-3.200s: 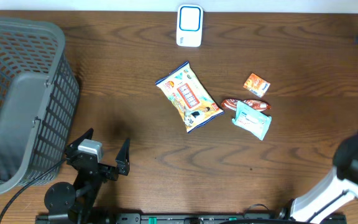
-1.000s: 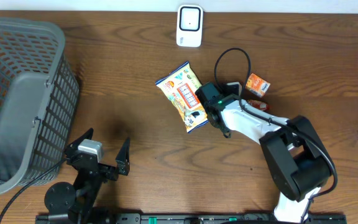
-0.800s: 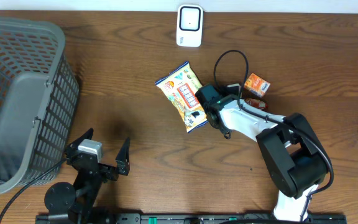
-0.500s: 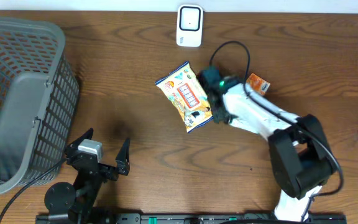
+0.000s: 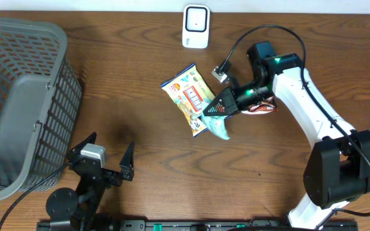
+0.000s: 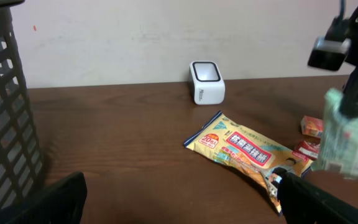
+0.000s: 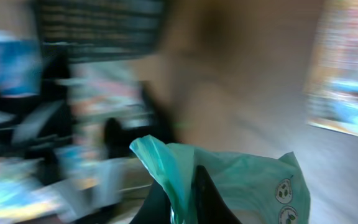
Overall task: Scan the item barcode
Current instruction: 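Grasp the mint-green wipes pack with the right gripper, then lift the wipes pack and carry it toward the white scanner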
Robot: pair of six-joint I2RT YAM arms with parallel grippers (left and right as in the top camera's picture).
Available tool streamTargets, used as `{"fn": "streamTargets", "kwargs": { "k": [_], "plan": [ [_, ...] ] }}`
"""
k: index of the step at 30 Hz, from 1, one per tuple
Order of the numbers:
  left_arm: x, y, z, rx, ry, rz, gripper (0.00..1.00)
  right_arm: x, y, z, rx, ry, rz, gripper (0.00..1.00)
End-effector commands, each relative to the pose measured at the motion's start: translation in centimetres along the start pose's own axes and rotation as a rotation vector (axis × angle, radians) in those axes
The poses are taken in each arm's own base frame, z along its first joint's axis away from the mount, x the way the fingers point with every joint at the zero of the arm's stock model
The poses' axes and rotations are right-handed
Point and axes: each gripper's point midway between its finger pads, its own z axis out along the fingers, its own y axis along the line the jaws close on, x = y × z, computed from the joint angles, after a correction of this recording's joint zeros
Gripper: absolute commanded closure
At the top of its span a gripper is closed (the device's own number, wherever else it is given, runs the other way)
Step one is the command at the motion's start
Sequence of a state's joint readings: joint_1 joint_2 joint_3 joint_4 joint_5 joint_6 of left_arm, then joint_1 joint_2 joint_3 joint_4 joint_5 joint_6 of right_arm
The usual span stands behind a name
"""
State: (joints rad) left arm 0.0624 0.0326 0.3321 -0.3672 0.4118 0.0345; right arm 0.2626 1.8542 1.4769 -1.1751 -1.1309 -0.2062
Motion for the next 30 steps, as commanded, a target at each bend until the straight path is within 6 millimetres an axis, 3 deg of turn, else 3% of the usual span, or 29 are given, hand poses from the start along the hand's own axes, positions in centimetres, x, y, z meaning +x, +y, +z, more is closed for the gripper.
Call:
{"fn": "streamTargets", "kwargs": {
  "k": [1,8,12,17,19,30],
  "plan": [
    [-0.28,-0.04,-0.09,-0.001,-0.007,0.017,0.02,-1.22,6.60,-1.36,-0.394,-0.093,-0.050,0.99],
    [-0.28,-0.03,-0.09,-0.002,-0.007,0.017,0.02,-1.39,6.98,-1.51,-0.418,-0.102,-0.068,0.99],
    [-0.28,-0.04,-0.09,-0.001,-0.007,0.017,0.02,-1.36,6.98,-1.51,-0.426,-0.060,0.128,0.99],
    [-0.28,-0.03,-0.09,-0.002,-0.007,0.017,0.02,-1.39,6.96,-1.56,-0.435,0.022,0.508,0.95],
    [-0.28,-0.04,-0.09,-0.001,-0.007,0.017,0.02,-1.40,6.95,-1.59,-0.435,0.056,0.666,0.99],
    [-0.28,-0.04,-0.09,-0.001,-0.007,0.017,0.02,-1.40,6.92,-1.65,-0.433,0.104,0.885,0.99]
  ]
}}
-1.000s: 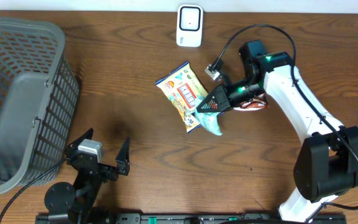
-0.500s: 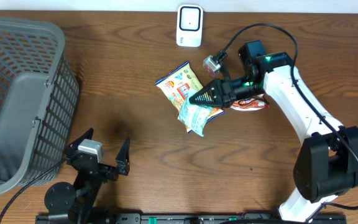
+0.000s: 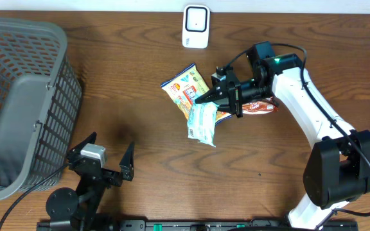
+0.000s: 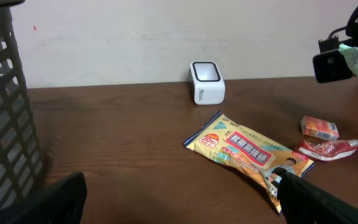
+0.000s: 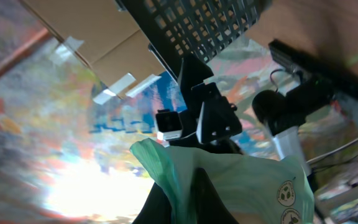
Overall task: Scan the item barcode
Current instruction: 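Lift the wipes pack and carry it toward the white scanner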
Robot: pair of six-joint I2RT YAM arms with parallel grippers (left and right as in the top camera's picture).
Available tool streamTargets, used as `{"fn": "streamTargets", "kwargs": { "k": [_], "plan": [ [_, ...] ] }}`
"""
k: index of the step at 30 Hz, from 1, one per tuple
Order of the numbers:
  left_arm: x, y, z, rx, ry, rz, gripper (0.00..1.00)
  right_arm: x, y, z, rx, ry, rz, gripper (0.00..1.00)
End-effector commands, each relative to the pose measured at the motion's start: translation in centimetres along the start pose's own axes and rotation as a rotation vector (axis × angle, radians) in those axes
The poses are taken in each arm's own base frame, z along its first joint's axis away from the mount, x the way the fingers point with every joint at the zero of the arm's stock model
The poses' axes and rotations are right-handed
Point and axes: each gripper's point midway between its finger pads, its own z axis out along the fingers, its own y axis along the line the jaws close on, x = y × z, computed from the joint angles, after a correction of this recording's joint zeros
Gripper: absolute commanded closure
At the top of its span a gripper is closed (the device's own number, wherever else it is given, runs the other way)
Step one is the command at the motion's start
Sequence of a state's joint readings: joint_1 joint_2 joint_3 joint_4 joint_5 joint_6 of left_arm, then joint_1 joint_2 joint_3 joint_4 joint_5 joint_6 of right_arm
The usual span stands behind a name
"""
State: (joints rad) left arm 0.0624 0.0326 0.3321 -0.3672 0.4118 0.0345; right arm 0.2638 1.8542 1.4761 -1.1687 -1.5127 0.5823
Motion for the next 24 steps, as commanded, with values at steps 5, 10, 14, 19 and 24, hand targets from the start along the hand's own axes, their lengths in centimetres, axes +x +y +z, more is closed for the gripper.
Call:
{"fn": "streamTargets", "kwargs": {
  "k": [5,10,14,19,24],
  "plan": [
    [-0.3,0.0,-0.1,-0.001,-0.007,0.017,0.02,0.2,0.7,-0.9,-0.053,0.009,0.121,0.99],
    [-0.3,0.0,-0.1,-0.001,-0.007,0.017,0.02,-2.8,-2.6,-2.2,0.138,-0.167,0.088,0.99],
    [-0.3,0.0,-0.1,-0.001,-0.007,0.017,0.02,-7.0,-8.5,-5.4,0.518,-0.445,0.060,0.99],
    [-0.3,0.0,-0.1,-0.001,-0.007,0.017,0.02,-9.4,-7.1,-5.0,0.591,-0.430,-0.346,0.99],
    [-0.3,0.0,-0.1,-0.001,-0.007,0.017,0.02,-11.5,-3.8,-2.8,0.600,-0.413,-0.765,0.99]
  ]
}}
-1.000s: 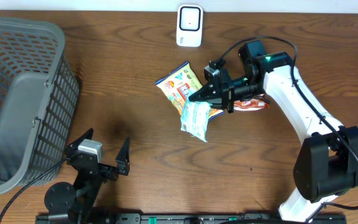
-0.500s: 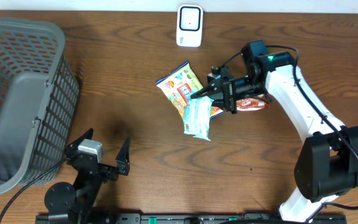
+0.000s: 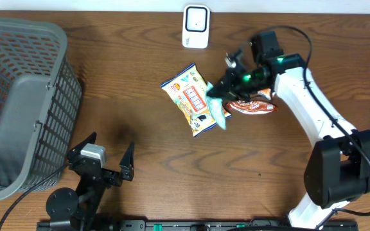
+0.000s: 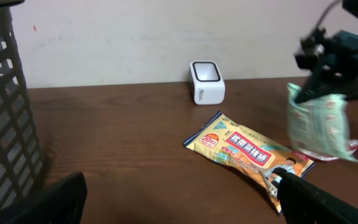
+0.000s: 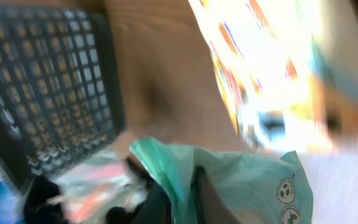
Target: Scan the item barcode
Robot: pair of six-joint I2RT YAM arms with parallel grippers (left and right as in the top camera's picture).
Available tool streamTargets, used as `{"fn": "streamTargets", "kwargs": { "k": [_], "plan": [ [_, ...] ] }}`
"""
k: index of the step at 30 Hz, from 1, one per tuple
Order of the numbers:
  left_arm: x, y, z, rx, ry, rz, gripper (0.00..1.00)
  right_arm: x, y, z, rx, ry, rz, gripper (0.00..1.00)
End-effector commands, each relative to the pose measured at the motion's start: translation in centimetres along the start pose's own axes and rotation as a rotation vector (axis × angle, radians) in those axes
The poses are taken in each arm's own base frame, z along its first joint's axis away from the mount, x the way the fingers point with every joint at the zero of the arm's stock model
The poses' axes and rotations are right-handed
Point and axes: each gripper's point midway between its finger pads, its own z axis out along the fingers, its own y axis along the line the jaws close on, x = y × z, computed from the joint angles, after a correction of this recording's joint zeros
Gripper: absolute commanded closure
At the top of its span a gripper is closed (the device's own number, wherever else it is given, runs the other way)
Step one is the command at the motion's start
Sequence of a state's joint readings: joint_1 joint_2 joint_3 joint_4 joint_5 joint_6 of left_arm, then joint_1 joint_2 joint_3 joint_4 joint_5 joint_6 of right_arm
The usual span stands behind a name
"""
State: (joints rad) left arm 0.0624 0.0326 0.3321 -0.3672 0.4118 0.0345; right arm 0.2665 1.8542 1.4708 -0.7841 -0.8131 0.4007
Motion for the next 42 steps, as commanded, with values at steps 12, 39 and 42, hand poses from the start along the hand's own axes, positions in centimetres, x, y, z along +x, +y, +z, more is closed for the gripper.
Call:
{"fn": "streamTargets", "kwargs": {
  "k": [12,39,42],
  "plan": [
    [-0.3,0.0,-0.1,-0.001,-0.007,0.017,0.02,-9.1,4.7,2.9,0.357,-0.445,-0.836,0.99],
    [-0.3,0.0,-0.1,-0.001,-0.007,0.017,0.02,-24.7,3.2,7.4,0.642,-0.690,-0.901,0.99],
    [-0.3,0.0,-0.1,-0.001,-0.007,0.017,0.02,-24.6,3.1,7.4,0.642,-0.688,-0.900,0.99]
  ]
}}
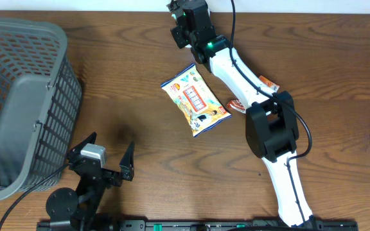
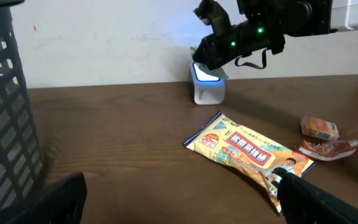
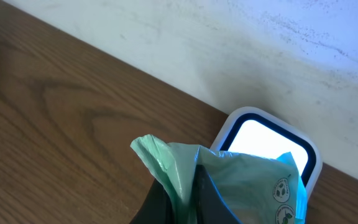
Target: Scan the item barcode
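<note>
A green plastic packet is pinched in my right gripper, which is shut on its crimped edge. The packet hangs just in front of the white scanner, whose window glows bright. In the left wrist view the scanner stands at the table's back edge, lit blue on top, with the right wrist directly above it. From overhead the right gripper covers the scanner. My left gripper rests open at the front left, holding nothing.
A grey mesh basket fills the left side. A yellow snack packet lies mid-table, with a red wrapper and a small orange box to its right. A blue item sits at the right edge.
My right gripper has gone with the green packet from above the yellow packet's right end to the back edge, in front of the scanner, which is now lit. The left arm is unmoved.
The right gripper held the green packet beside the yellow snack packet at mid-table. It stayed there over the two following moments, with the packet turned to different sides. Now the packet is held at the scanner's glowing window. The left gripper stayed open throughout.
</note>
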Robot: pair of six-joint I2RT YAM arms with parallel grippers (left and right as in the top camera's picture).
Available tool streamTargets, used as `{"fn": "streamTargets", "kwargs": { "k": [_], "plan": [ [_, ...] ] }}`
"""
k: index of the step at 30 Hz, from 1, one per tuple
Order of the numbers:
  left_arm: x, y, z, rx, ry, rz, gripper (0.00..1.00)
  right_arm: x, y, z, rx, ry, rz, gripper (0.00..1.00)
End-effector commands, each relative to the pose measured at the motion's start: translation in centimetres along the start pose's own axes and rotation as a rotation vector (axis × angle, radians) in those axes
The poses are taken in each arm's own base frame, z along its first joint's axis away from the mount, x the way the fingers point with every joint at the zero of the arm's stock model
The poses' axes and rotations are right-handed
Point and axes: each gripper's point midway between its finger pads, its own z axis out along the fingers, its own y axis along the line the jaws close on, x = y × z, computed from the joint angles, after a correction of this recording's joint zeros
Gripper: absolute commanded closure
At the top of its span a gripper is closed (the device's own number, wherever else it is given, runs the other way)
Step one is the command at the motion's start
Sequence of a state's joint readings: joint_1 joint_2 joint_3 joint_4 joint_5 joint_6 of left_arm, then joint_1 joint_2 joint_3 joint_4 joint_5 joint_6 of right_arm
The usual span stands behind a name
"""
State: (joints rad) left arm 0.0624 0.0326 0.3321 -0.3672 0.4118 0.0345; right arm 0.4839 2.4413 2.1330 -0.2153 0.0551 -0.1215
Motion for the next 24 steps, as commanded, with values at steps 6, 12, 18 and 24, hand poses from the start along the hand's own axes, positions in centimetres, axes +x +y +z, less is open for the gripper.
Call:
{"fn": "streamTargets", "kwargs": {
  "k": [6,12,18,24],
  "plan": [
    [-0.3,0.0,-0.1,-0.001,-0.007,0.017,0.02,-1.5,-3.6,-2.8,0.162,0.067,-0.009,0.99],
    [-0.3,0.0,-0.1,-0.001,-0.007,0.017,0.02,-2.2,-11.4,-10.0,0.484,0.190,-0.018,0.99],
    [-0.3,0.0,-0.1,-0.001,-0.007,0.017,0.02,1.2,-23.1,-17.7,0.830,0.384,0.001,0.99],
    [-0.3,0.0,-0.1,-0.001,-0.007,0.017,0.02,10.4,-34.3,-21.9,0.961,0.591,0.140,0.99]
  ]
}}
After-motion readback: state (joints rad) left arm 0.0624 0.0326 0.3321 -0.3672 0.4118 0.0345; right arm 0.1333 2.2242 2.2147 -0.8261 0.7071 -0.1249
